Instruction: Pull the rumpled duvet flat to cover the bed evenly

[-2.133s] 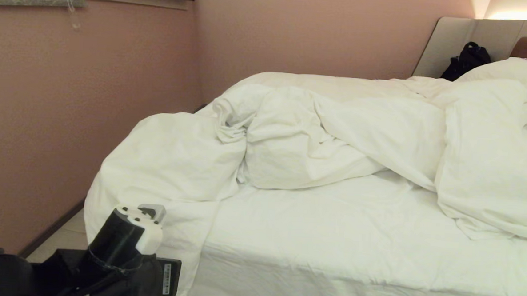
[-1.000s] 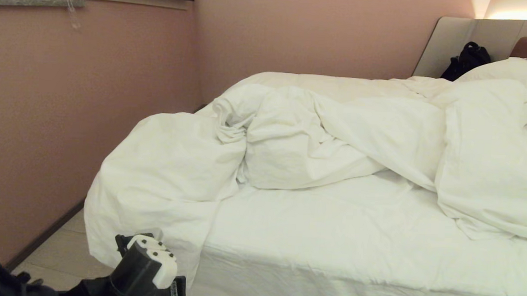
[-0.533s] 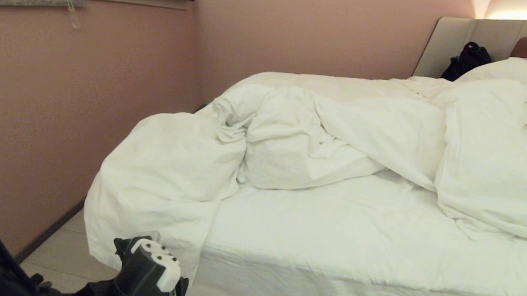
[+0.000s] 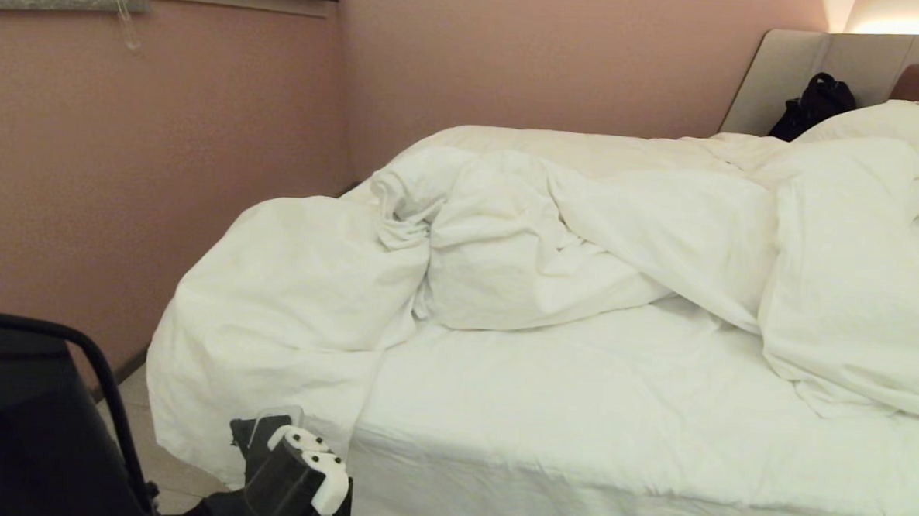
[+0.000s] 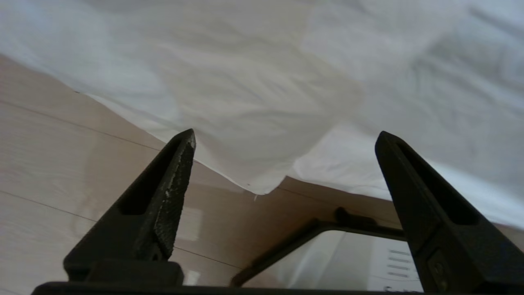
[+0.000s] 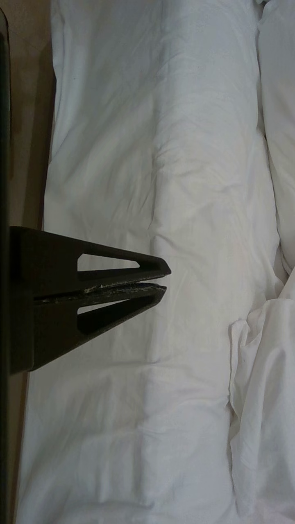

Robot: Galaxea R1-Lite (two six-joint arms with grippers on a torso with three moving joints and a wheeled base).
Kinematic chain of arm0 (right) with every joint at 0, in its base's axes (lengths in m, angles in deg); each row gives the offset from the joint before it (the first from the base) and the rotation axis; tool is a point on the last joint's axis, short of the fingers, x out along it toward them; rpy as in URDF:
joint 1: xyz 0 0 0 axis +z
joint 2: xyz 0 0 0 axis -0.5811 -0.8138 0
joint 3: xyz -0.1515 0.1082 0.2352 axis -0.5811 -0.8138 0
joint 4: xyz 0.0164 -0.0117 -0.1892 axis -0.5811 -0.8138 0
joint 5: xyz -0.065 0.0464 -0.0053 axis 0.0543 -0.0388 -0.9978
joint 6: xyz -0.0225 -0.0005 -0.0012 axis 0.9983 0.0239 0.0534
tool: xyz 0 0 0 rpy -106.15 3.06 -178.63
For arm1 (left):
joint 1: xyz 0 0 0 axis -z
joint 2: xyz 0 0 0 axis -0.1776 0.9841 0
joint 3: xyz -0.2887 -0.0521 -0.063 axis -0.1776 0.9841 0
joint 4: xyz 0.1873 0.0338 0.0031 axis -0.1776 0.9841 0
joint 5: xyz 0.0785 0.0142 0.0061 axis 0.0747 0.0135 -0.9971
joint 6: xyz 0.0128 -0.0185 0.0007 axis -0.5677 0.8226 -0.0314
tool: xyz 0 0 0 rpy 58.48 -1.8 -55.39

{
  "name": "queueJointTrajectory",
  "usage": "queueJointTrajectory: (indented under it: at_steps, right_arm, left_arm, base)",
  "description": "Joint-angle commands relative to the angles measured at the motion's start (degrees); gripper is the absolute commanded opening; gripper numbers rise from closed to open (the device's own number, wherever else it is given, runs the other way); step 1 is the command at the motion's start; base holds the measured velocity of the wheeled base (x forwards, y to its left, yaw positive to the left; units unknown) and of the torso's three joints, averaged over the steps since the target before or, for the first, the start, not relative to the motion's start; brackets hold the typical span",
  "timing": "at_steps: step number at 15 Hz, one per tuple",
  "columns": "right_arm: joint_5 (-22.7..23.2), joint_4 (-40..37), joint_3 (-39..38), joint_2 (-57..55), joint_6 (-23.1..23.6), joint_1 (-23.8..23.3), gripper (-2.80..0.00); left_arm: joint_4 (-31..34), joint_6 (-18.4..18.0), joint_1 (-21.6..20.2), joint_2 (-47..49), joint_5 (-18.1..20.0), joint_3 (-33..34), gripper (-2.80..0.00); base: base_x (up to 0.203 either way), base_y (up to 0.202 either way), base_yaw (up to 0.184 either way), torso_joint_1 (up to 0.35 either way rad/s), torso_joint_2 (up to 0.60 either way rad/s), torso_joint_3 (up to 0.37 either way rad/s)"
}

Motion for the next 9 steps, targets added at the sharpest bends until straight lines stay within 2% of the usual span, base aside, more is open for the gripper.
queueJointTrajectory:
  at_steps: [1, 3, 9]
  right_arm:
    - [0.00, 0.04, 0.00, -0.07, -0.10, 0.00, -2.80]
    - [0.00, 0.04, 0.00, -0.07, -0.02, 0.00, -2.80]
    - [0.00, 0.04, 0.00, -0.07, -0.02, 0.00, -2.80]
  left_arm:
    - [-0.31, -0.35, 1.72, 4.08, -3.06, -0.71, 0.00]
    - [-0.38, -0.68, 3.21, 7.01, -7.70, -1.01, 0.00]
    - [-0.39, -0.80, 5.82, 11.50, -15.36, -2.26, 0.00]
  base:
    - [0.000, 0.000, 0.000, 0.000, 0.00, 0.000]
    - [0.000, 0.000, 0.000, 0.000, 0.00, 0.000]
    - [0.000, 0.000, 0.000, 0.000, 0.00, 0.000]
